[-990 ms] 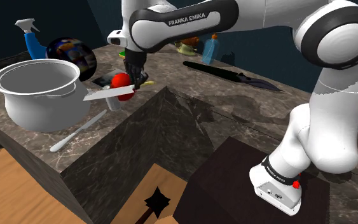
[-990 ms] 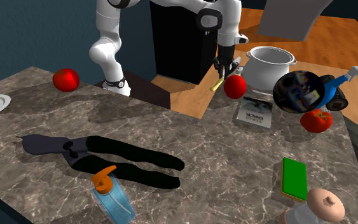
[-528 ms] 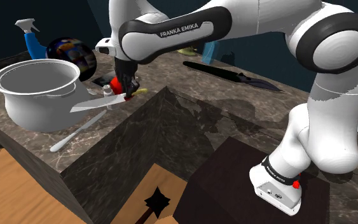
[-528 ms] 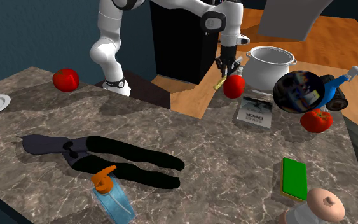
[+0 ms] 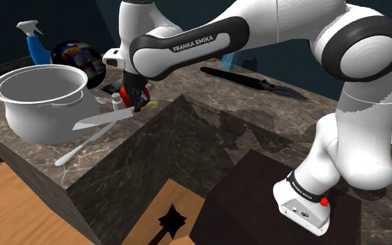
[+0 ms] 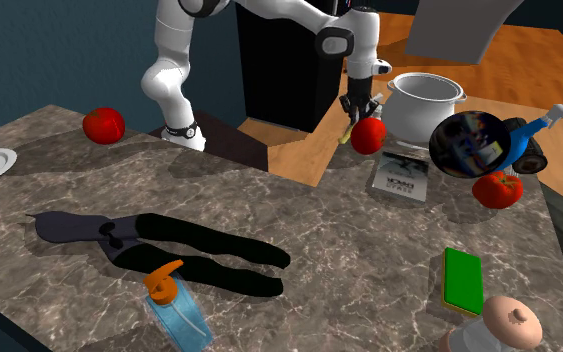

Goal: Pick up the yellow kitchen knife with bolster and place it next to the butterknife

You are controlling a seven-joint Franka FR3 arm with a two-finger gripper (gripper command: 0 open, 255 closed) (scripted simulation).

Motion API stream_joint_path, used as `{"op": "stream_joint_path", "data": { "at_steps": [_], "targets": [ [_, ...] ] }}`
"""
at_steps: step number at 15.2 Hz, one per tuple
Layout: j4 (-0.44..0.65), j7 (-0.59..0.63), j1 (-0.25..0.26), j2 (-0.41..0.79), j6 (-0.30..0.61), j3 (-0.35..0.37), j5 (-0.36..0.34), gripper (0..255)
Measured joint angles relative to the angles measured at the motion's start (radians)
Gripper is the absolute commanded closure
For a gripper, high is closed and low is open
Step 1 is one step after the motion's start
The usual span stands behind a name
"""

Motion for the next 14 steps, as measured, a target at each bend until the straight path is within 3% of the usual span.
{"op": "stream_joint_path", "data": {
  "at_steps": [7, 8, 14],
  "targets": [
    [-0.014, -0.006, -0.007, -0.001, 0.031, 0.005, 0.002, 255],
    [-0.023, -0.001, -0.005, -0.005, 0.036, 0.005, -0.001, 0],
    [-0.014, -0.002, -0.008, 0.027, 0.022, 0.004, -0.002, 0]
  ]
}}
